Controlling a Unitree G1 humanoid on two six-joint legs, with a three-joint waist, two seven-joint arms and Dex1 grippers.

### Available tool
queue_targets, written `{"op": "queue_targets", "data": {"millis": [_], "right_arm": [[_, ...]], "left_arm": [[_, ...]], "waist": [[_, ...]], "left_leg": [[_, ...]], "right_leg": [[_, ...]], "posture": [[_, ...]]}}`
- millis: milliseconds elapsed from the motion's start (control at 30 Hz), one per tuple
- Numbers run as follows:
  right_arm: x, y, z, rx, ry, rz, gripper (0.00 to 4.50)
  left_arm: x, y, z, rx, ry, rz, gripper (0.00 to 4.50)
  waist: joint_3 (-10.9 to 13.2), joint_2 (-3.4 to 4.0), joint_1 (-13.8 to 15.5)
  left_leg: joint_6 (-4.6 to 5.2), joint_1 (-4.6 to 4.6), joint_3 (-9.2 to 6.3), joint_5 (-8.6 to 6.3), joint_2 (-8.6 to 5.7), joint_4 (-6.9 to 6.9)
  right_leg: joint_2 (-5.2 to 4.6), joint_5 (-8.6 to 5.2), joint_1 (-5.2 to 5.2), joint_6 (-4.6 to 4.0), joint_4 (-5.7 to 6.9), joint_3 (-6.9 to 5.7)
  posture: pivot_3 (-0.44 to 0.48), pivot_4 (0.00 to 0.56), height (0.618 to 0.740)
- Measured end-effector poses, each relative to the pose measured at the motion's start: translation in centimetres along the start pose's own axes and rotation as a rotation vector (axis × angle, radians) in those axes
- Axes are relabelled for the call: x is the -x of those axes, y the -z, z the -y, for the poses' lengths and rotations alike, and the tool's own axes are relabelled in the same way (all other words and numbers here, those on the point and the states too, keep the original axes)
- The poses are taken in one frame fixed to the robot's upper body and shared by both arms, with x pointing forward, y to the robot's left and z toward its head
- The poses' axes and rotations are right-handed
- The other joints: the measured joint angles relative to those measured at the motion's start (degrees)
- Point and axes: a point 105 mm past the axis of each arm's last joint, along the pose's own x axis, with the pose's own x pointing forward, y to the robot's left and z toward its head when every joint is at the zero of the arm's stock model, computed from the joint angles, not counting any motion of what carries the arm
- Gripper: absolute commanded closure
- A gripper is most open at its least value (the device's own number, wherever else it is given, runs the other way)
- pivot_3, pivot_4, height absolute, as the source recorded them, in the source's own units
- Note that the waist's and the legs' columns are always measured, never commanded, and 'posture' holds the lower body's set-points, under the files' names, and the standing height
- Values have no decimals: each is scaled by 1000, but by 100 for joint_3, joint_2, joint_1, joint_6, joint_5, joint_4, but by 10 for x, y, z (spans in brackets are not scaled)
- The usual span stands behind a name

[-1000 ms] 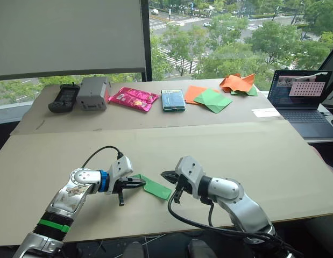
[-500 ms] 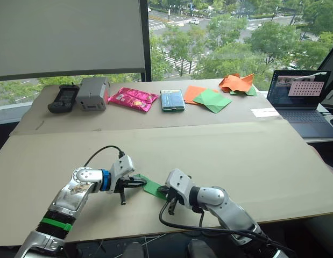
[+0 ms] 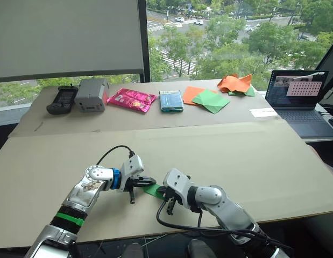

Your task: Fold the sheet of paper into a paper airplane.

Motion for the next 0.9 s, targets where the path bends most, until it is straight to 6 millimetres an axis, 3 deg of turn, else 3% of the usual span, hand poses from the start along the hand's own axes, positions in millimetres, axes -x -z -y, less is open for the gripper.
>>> {"op": "queue_targets", "data": {"millis": [267,600,900], "right_arm": [[-1,-1,0,-2,-2,-11,4467],[-2,-1,0,-2,-7,-20,4467],[-2,-1,0,-2,-8,-23,4467]], "left_arm": [[7,5,-2,-21,0,-11,4500],[33,16,-17,-22,-85,-38,4500],[37,20,-22,-3,-116,-37,4500]], "waist": [[-17,11,-32],[-28,16,-40],[-38,18,-40]], "left_leg": [[0,4,-1,0,0,-1],[-1,8,-1,0,1,-3],[-1,8,-1,-1,1,-3]], "right_leg": [[0,0,-1,0,1,0],[0,0,-3,0,1,0],[-1,0,-4,0,1,0]], "posture": [[0,150,725],[0,150,725],[0,150,725]]}}
